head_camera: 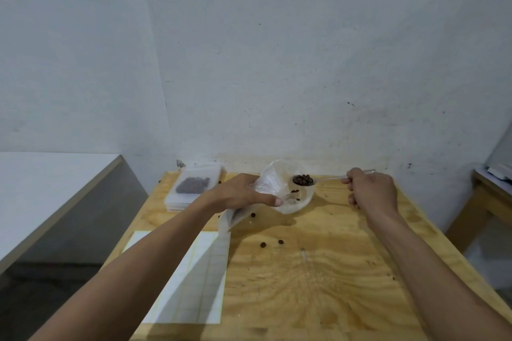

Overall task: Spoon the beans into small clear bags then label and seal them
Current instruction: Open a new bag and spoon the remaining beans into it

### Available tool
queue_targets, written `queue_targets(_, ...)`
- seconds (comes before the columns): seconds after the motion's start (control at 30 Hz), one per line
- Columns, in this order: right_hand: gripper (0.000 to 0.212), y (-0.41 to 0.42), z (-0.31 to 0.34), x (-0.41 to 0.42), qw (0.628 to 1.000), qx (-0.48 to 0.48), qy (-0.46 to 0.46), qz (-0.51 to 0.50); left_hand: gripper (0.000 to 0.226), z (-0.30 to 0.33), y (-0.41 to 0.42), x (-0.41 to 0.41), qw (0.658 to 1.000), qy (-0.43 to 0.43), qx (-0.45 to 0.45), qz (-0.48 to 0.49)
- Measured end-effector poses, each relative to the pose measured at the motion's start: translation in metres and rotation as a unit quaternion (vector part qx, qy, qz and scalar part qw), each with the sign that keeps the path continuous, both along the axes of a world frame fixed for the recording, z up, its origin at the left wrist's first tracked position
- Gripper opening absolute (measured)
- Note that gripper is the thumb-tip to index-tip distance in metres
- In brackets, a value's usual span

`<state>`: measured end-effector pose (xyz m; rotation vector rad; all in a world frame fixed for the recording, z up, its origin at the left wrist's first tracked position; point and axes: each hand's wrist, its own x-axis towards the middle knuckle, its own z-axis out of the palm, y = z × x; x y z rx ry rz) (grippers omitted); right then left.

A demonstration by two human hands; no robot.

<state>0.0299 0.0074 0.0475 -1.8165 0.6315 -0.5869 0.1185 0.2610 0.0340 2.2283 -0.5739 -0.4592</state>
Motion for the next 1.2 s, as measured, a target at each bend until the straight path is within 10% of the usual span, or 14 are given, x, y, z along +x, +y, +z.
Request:
queue_targets(0.3, 0.034, 0.025, 0.027, 0.002, 0.980, -0.145, -0.024, 0.136, 0.025, 0.005, -0.004, -0.005, 1.000, 0.018, -0.020, -0.006)
queue_targets(0.43, 0.042, 0.018, 0.024, 0.004, 0.968, -0.241, -0.051, 0.052, 0.056, 0.002, 0.002, -0.004, 0.998, 0.037, -0.043, 0.006)
queue_targets(0.6, 0.049, 0.016, -0.006, 0.001, 0.945, -0.321, 0.054, 0.018, 0.042, 0.007, 0.004, -0.008, 0.994, 0.086, -0.055, -0.039)
queue_targets(0.9, 0.041, 0.020, -0.017, -0.002, 0.929, -0.352, 0.110, 0.024, 0.027, 0.033, -0.004, -0.001, 0.994, 0.091, -0.042, -0.046)
queue_targets(1.2, 0.046, 0.017, -0.014, -0.009, 0.946, -0.319, 0.050, -0.012, 0.064, 0.014, -0.037, 0.015, 0.997, 0.063, -0.037, -0.003)
